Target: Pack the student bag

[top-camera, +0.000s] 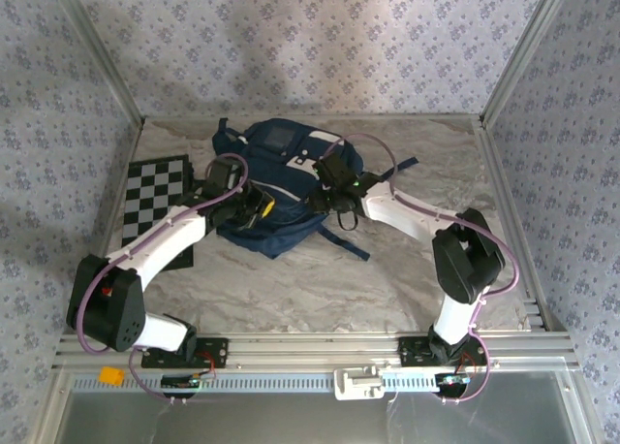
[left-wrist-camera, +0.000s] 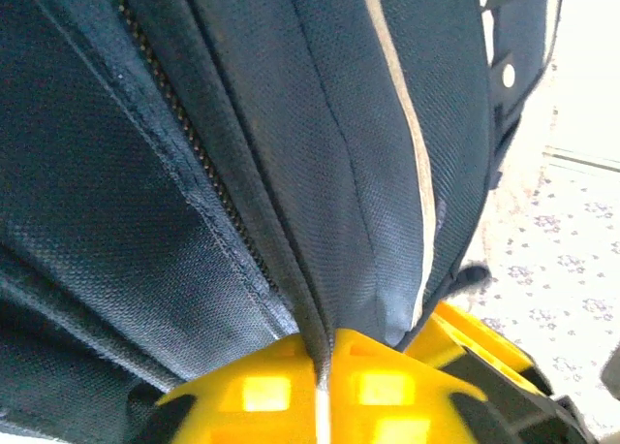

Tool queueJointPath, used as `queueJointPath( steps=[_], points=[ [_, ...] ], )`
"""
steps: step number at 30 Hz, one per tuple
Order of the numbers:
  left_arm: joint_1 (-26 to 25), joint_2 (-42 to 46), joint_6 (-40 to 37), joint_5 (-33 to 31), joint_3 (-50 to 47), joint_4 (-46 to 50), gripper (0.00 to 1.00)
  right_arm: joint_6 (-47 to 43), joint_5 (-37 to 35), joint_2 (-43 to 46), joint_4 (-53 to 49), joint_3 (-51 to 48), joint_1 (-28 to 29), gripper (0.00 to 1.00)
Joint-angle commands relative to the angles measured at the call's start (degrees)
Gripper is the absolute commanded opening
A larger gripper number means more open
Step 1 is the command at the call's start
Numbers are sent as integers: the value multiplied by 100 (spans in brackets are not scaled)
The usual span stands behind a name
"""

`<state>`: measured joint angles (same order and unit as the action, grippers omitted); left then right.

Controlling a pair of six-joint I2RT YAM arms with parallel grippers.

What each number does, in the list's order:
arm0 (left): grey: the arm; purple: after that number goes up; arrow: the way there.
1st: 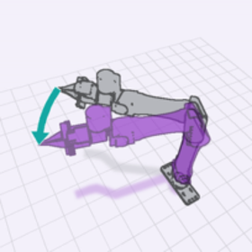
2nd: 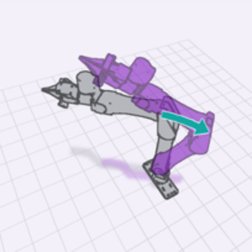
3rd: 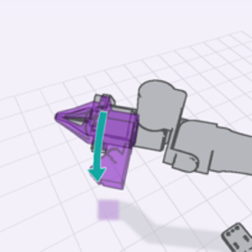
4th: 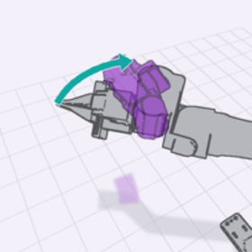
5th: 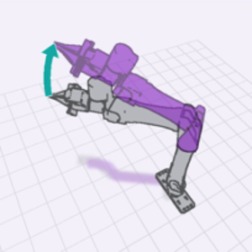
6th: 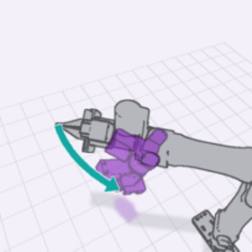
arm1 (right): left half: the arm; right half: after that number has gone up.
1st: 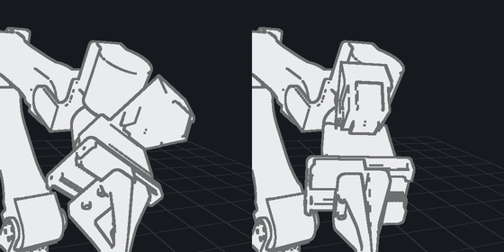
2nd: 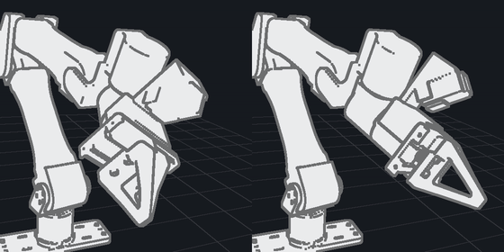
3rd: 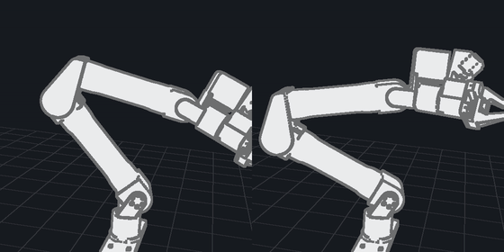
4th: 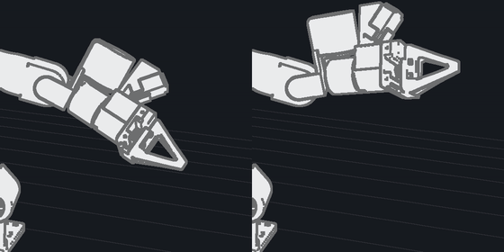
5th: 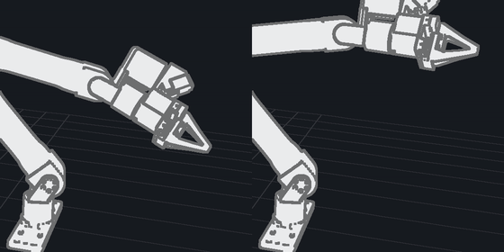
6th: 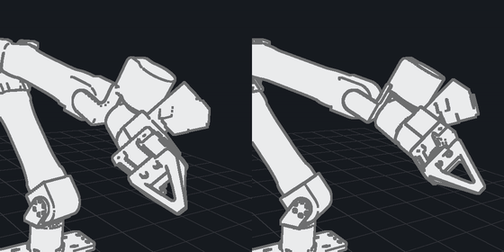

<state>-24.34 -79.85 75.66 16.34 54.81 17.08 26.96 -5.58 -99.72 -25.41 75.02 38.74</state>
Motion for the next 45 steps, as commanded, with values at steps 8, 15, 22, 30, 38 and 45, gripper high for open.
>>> queueJointPath(
  steps=[8, 15, 22, 30, 38, 45],
  points=[
    [425, 741, -1478, -938, -177, 1144, 100, -483, -2360, 1911, 297, -1803, -1129, 86],
    [1111, 1550, -4446, -5155, -1031, -152, 100, -1740, -3149, 2194, 2648, -3290, -2595, 100],
    [1526, 772, -7084, -4990, -2662, -4267, 100, -2509, -915, 2036, 5733, -4756, -3837, 100],
    [1934, -532, -7681, -3187, -3630, -7222, 100, -2716, -321, 1245, 7134, -5265, -3847, 100],
    [2428, -811, -7259, -2584, -3175, -6468, 100, -2774, -246, 1245, 7344, -5331, -3927, 100],
    [2433, -804, -7266, -2574, -3191, -6510, 100, -2780, -162, 1222, 7262, -5279, -3950, 100]
  ],
)
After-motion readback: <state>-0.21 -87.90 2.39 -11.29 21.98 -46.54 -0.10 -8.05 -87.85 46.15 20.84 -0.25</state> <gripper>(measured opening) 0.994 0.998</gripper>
